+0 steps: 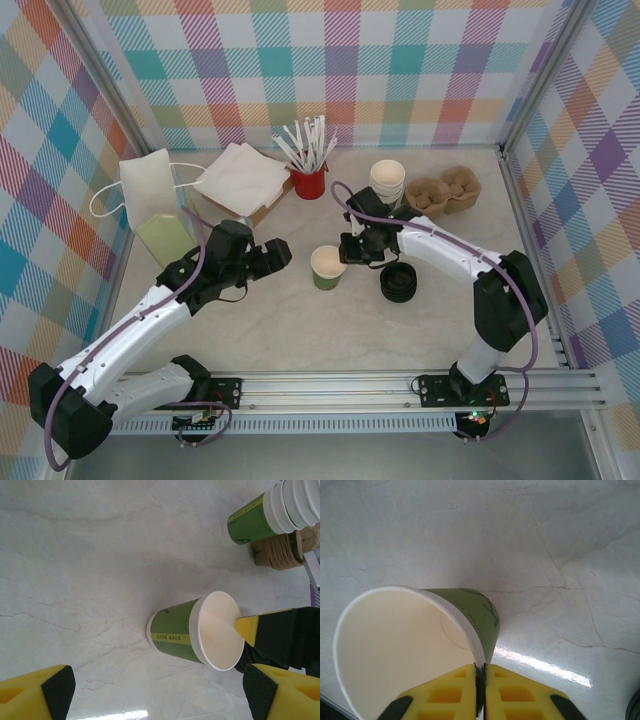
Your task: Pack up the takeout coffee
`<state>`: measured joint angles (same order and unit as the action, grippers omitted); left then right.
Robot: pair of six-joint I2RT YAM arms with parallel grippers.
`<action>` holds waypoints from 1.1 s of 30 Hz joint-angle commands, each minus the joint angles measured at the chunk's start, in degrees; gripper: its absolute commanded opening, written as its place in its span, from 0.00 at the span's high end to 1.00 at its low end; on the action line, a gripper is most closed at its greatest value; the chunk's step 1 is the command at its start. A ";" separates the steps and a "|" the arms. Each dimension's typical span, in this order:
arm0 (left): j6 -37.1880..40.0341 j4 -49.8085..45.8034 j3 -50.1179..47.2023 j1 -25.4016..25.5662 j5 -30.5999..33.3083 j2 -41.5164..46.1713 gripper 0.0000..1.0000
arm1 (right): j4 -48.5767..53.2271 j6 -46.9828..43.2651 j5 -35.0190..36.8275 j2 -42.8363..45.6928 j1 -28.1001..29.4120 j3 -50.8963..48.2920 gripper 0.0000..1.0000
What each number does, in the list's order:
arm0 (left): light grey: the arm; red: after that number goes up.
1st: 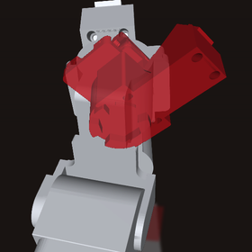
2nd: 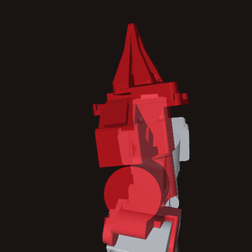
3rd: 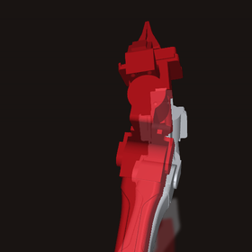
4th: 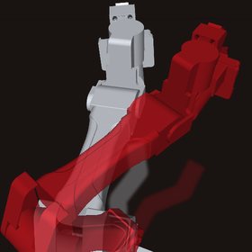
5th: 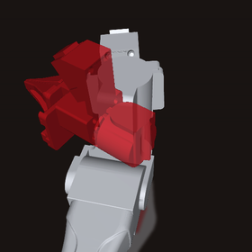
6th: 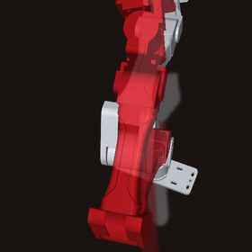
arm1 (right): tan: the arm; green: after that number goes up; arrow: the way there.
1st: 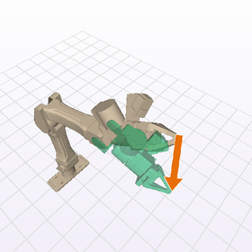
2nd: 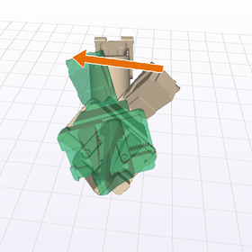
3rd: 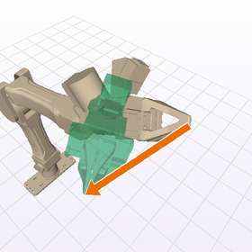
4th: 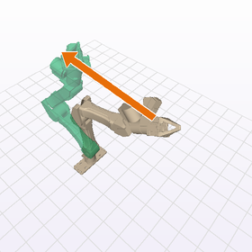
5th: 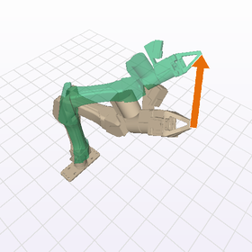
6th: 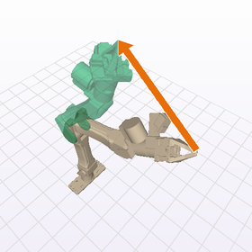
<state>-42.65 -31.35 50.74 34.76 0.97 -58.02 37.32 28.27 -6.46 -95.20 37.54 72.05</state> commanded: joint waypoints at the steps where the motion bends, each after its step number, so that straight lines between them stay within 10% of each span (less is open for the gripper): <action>1: -0.46 -0.02 -0.29 0.61 0.11 -0.27 0.11 | 1.46 -0.80 0.26 -0.89 0.25 1.41 0.82; 18: 0.50 0.10 0.41 0.64 0.12 0.50 0.08 | 11.76 -3.84 7.14 13.59 -2.17 5.26 0.32; 33: 0.27 0.65 0.36 0.65 -0.70 -0.77 0.07 | 20.08 -8.02 11.89 17.06 -14.90 -2.54 0.29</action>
<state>-42.61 -31.31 50.74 34.76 0.93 -58.48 54.08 22.31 3.09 -77.43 22.74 71.05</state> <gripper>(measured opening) 0.926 0.714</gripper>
